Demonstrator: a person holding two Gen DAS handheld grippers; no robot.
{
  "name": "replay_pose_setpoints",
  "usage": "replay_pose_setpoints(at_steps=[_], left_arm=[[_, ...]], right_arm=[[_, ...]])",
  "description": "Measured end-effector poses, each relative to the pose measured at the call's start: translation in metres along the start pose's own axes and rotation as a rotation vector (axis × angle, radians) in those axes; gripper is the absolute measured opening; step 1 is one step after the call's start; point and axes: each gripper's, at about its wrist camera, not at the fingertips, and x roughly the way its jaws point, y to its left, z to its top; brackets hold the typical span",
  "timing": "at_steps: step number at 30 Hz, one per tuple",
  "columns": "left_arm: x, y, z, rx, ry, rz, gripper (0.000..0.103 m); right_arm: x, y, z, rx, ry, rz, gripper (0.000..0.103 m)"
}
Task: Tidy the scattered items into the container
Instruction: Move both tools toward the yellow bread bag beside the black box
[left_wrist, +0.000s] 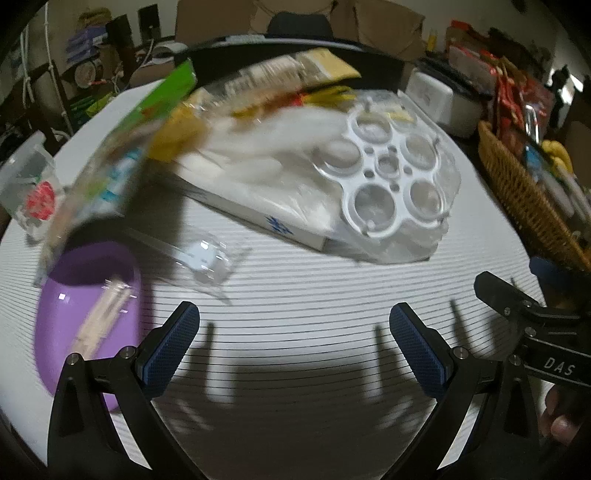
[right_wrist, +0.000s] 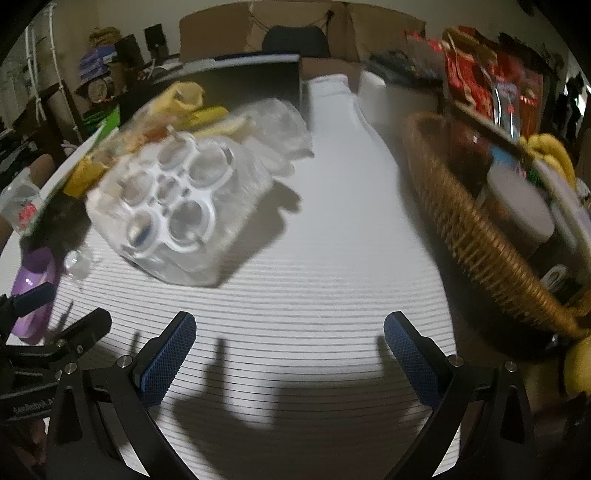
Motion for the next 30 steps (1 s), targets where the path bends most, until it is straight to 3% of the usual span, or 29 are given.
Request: replay_pose_setpoints(at_steps=[11, 30], left_arm=[[-0.055, 0.028, 0.021, -0.078, -0.057, 0.094, 0.103], [-0.176, 0.107, 0.052, -0.109, -0.172, 0.2, 0.103]], right_arm=[[-0.037, 0.031, 0.019, 0.013, -0.041, 0.042, 0.103], [-0.132, 0.112, 0.062, -0.049, -0.145, 0.099, 0.103]])
